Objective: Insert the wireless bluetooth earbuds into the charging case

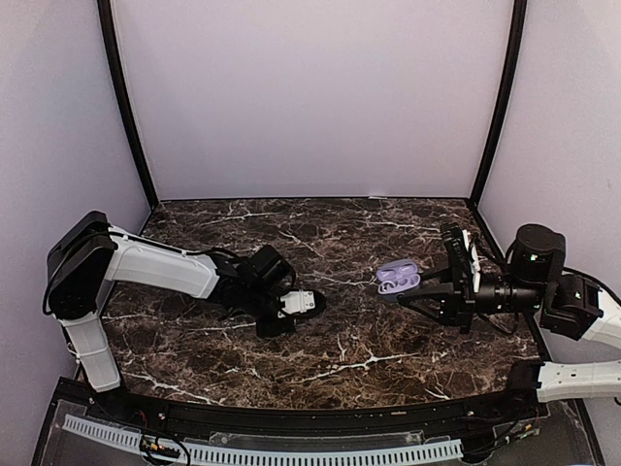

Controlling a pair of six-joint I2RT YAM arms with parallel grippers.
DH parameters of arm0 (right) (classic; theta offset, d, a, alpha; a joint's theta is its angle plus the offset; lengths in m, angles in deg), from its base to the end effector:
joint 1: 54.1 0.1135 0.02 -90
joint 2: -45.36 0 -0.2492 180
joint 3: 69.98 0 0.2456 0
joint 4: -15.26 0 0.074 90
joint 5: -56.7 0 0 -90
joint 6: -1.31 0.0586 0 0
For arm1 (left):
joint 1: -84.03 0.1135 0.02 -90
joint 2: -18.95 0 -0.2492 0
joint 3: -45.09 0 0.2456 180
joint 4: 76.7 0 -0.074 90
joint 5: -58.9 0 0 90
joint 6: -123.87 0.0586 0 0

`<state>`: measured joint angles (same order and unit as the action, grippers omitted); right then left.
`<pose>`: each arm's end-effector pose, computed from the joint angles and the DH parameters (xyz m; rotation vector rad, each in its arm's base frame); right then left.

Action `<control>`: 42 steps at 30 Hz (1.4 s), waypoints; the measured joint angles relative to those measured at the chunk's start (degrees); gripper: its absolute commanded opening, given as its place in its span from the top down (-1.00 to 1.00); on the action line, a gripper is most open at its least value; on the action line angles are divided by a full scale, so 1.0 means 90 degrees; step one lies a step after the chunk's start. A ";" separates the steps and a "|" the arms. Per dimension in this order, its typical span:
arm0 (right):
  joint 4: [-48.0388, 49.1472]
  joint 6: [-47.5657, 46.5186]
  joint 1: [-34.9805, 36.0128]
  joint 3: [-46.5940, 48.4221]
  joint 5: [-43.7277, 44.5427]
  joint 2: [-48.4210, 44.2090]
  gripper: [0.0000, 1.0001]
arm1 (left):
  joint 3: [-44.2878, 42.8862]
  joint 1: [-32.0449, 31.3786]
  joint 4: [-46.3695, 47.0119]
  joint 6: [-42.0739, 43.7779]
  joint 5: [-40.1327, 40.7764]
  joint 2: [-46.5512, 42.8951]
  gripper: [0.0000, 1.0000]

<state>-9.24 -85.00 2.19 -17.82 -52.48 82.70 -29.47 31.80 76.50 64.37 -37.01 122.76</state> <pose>0.0877 0.1661 0.3057 -1.0463 1.5272 1.0412 0.2204 -0.2943 0.1258 1.7253 1.8983 -0.2776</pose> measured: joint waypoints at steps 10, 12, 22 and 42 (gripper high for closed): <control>0.0002 0.0002 0.0000 0.0000 0.0000 -0.0007 1.00 | -0.0274 0.0121 0.0073 -0.0007 0.0066 0.0153 0.69; 0.0002 0.0002 0.0000 0.0000 0.0002 -0.0007 1.00 | -0.0335 0.0168 0.0070 -0.0005 0.0063 0.0194 0.67; -0.0002 -0.0005 0.0000 0.0000 0.0022 -0.0010 1.00 | -0.0474 0.0257 0.0063 -0.0032 -0.0100 0.0384 0.55; -0.0007 -0.0019 0.0000 0.0000 0.0109 -0.0041 1.00 | -0.0959 0.0279 -0.0100 -0.0321 -0.0027 0.0823 0.76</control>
<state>-9.30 -85.18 2.19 -17.82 -51.49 82.33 -38.11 34.31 75.60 61.49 -37.25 130.17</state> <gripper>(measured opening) 0.254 0.155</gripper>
